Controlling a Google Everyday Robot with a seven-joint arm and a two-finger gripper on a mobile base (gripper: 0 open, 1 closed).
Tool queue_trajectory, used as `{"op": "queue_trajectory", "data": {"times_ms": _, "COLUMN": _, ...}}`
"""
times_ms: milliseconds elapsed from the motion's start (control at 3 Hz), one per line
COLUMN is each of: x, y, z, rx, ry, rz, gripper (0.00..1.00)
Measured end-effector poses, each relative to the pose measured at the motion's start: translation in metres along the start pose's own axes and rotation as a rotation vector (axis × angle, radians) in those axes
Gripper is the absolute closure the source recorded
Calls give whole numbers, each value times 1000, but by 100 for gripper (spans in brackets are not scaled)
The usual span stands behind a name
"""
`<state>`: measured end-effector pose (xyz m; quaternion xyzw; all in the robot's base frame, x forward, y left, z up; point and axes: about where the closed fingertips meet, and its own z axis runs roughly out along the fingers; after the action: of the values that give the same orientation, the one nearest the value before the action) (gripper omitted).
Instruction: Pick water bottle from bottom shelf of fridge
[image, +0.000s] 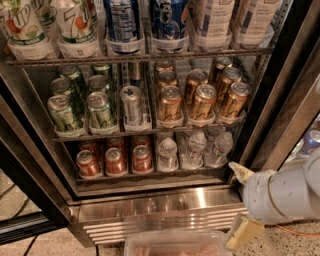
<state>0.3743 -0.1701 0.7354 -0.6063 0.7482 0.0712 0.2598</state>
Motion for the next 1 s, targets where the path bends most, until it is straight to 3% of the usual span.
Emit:
{"op": "queue_trajectory", "data": {"times_ms": 333, "x": 17, "y": -4, "z": 34, "rx": 73, "ry": -60, "rz": 46, "gripper": 0}}
{"op": "queue_trajectory", "data": {"times_ms": 667, "x": 39, "y": -33, "z": 62, "rx": 189, "ry": -128, "rz": 110, "gripper": 0}}
{"op": "queue_trajectory", "data": {"times_ms": 1000, "x": 54, "y": -47, "z": 79, "rx": 237, "ry": -184, "rz": 194, "gripper": 0}}
